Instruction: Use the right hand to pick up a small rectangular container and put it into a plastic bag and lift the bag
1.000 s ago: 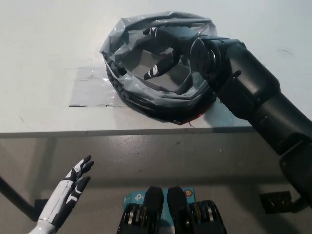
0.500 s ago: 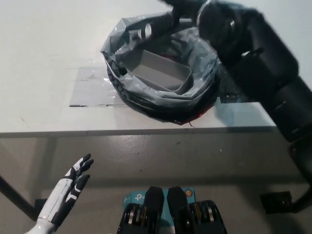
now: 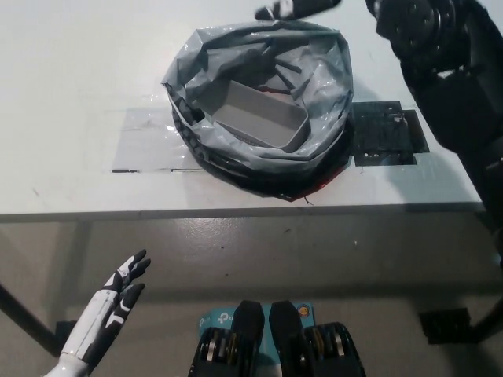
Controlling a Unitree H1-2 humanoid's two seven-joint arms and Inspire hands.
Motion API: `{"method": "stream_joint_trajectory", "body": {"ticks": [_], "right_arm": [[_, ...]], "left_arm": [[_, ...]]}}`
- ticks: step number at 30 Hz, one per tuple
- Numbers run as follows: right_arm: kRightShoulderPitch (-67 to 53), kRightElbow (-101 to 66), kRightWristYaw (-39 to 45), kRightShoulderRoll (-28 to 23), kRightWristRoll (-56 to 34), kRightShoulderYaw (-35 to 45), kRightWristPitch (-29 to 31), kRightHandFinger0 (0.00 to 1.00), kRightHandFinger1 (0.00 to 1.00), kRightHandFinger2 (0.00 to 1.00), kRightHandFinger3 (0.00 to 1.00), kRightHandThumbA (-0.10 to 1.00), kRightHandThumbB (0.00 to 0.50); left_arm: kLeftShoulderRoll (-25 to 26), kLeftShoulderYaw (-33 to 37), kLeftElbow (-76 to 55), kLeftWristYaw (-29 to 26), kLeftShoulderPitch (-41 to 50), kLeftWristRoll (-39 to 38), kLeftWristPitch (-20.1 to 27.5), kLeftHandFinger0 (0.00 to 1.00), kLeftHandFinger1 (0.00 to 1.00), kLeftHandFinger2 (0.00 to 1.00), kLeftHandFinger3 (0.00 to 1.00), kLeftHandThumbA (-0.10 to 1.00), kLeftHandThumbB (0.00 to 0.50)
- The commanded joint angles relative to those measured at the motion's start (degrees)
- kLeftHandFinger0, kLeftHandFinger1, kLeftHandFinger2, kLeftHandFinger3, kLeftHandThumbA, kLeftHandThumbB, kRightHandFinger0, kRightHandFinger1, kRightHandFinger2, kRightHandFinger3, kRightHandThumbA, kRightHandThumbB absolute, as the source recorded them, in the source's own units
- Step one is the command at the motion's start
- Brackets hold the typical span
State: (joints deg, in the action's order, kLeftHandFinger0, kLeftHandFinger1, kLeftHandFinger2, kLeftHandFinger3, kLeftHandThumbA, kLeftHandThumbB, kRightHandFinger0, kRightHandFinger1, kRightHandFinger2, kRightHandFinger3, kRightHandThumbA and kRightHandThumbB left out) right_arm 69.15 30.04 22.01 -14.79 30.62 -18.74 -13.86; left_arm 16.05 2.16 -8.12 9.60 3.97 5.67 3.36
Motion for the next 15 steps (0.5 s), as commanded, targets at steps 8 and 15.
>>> {"method": "stream_joint_trajectory", "body": {"ticks": [8,15], "right_arm": [[-0.3,13.2,-7.9,-0.5,0.4,0.7,2.1,1.00,1.00,1.00,1.00,1.00,0.423],[-0.2,22.9,-10.6,0.4,-1.3,1.0,4.3,1.00,1.00,1.00,1.00,0.98,0.448]], "left_arm": [[0.9,-0.4,-1.4,0.2,0.3,0.2,0.6,0.94,1.00,1.00,1.00,1.00,0.238],[0.6,-0.3,-1.0,-0.2,0.8,0.5,1.3,0.92,1.00,1.00,1.00,1.00,0.247]]}}
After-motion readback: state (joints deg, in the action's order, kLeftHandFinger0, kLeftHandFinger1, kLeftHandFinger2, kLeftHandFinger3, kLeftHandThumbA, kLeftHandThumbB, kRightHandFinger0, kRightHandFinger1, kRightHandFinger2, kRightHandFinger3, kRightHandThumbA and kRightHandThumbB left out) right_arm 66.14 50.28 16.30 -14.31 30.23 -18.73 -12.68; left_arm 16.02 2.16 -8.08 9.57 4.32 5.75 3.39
